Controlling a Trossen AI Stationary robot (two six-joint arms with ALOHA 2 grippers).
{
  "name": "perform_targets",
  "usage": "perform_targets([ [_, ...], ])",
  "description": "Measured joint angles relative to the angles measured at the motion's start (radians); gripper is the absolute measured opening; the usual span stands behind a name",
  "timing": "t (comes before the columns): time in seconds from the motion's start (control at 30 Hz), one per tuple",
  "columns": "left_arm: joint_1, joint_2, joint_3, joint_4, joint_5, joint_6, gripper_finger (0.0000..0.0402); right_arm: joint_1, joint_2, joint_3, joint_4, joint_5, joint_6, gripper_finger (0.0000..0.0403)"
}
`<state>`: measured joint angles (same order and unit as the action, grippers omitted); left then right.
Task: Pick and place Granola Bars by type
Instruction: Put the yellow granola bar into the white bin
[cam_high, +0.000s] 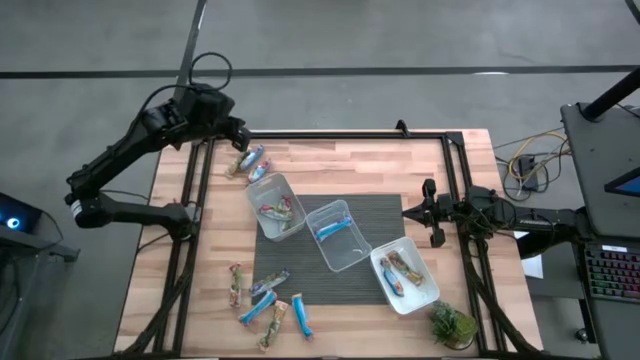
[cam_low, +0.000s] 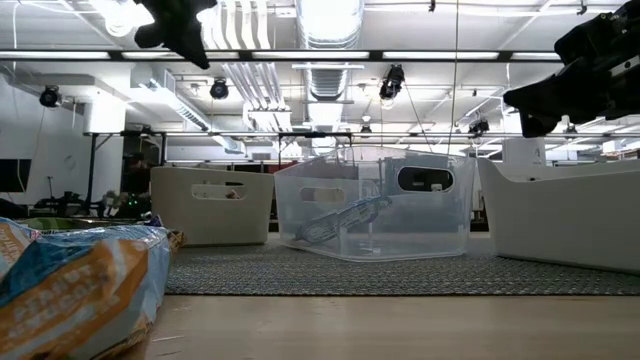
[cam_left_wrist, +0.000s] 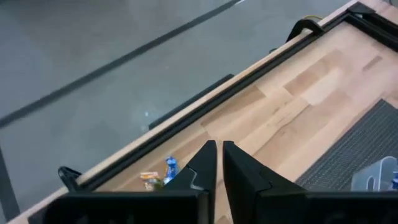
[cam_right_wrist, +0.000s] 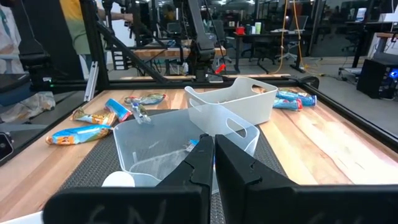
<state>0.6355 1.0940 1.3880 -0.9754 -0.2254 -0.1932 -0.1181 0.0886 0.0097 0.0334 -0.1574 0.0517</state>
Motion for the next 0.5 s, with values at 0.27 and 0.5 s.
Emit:
perform_targets([
  [0.27, 0.024, 0.02, 0.0, -0.038, -0.001, -0.08, 0.0112, 0.0, 0.0, 0.0, 0.0, 0.0, 0.0, 0.0009],
  [0.5, 0.048, 0.056, 0.0, -0.068, -0.011, -0.113, 0.0193, 0.0, 0.0, 0.0, 0.0, 0.0, 0.0, 0.0009],
])
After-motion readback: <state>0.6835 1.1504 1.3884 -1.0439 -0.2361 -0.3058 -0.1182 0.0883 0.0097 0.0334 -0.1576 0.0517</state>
